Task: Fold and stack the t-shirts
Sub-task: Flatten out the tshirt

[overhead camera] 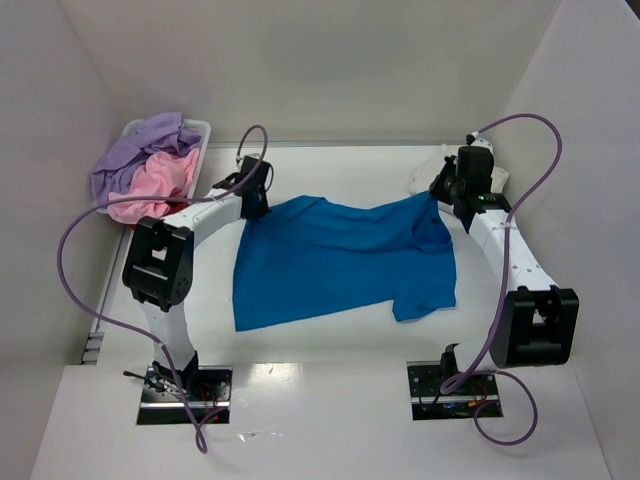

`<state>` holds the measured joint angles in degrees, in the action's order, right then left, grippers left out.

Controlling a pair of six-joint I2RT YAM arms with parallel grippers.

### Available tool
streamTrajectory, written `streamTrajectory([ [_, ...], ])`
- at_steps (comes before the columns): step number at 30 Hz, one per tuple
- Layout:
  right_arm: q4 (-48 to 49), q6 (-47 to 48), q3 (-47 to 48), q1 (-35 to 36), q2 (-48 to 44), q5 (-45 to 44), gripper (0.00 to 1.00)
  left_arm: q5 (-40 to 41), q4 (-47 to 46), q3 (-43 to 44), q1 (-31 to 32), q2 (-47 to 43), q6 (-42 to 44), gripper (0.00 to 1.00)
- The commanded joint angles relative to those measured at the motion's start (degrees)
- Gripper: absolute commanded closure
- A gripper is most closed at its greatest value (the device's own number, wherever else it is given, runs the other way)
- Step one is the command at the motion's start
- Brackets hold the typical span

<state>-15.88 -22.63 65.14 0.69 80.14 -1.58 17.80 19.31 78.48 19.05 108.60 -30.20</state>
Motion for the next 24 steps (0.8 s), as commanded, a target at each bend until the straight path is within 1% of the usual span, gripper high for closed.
streamTrajectory([
  [1,3.2,0.7,-0.5,-0.5,0.4,-0.8,1.00,1.4,-3.2,3.8,-2.4,2.6,-0.1,1.00],
  [4,3.8,0.7,-0.5,-0.5,-0.2,-0.8,1.00,4.6,-3.7,4.5,-3.9,2.6,-0.1,1.00],
  [5,3.8,0.7,-0.5,-0.5,-0.2,-0.8,1.00,4.6,-4.3,3.8,-4.5,2.6,-0.1,0.98],
  [6,3.8,0.7,-0.5,-0.5,-0.2,-0.8,1.00,3.5,-4.3,3.8,-5.9,2.6,-0.6,0.94],
  [7,3.8,0.7,-0.5,-0.5,-0.2,-0.8,1.00,2.7,-4.9,3.8,-7.2,2.6,-0.7,0.78],
  [8,3.8,0.7,-0.5,-0.5,-0.2,-0.8,1.00,2.0,-4.9,3.8,-7.2,2.6,-0.7,0.77],
  [9,3.8,0.7,-0.5,-0.5,-0.2,-0.8,1.00,0.9,-4.9,3.8,-7.7,2.6,-0.7,0.65],
  [10,3.8,0.7,-1.1,-0.5,-0.2,-0.8,1.00,0.3,-4.9,3.8,-8.2,3.3,-0.1,0.51],
  [12,3.8,0.7,-1.1,-0.5,-0.2,-0.8,1.00,-0.8,-4.9,3.8,-8.2,3.8,-0.1,0.44],
  [14,3.8,0.7,-1.1,-0.5,-0.2,-0.8,1.00,-3.4,-5.4,3.8,-8.2,3.8,-0.1,0.39],
  [16,3.8,0.7,-1.1,-0.5,-0.2,-0.8,1.00,-4.1,-5.4,3.1,-8.2,3.1,-0.1,0.36],
  [17,3.8,0.7,-1.1,-0.5,-0.2,-0.8,1.00,-5.8,-5.4,1.3,-8.2,2.2,-0.1,0.34],
  [18,3.8,0.7,-1.1,-0.5,-0.2,-0.8,1.00,-7.8,-5.9,0.5,-8.2,1.1,-0.7,0.34],
  [20,3.8,0.7,-1.1,-0.5,-0.2,-0.8,1.00,-8.9,-6.0,-1.1,-8.2,-0.1,-0.7,0.34],
  [21,3.8,0.7,-1.1,-0.5,-0.2,-0.8,1.00,-10.8,-6.0,-3.1,-7.7,-0.8,-0.7,0.34],
  [24,3.8,0.7,-1.1,-0.5,-0.2,-0.8,1.00,-10.9,-6.5,-7.0,-7.1,-3.6,-1.8,0.34],
])
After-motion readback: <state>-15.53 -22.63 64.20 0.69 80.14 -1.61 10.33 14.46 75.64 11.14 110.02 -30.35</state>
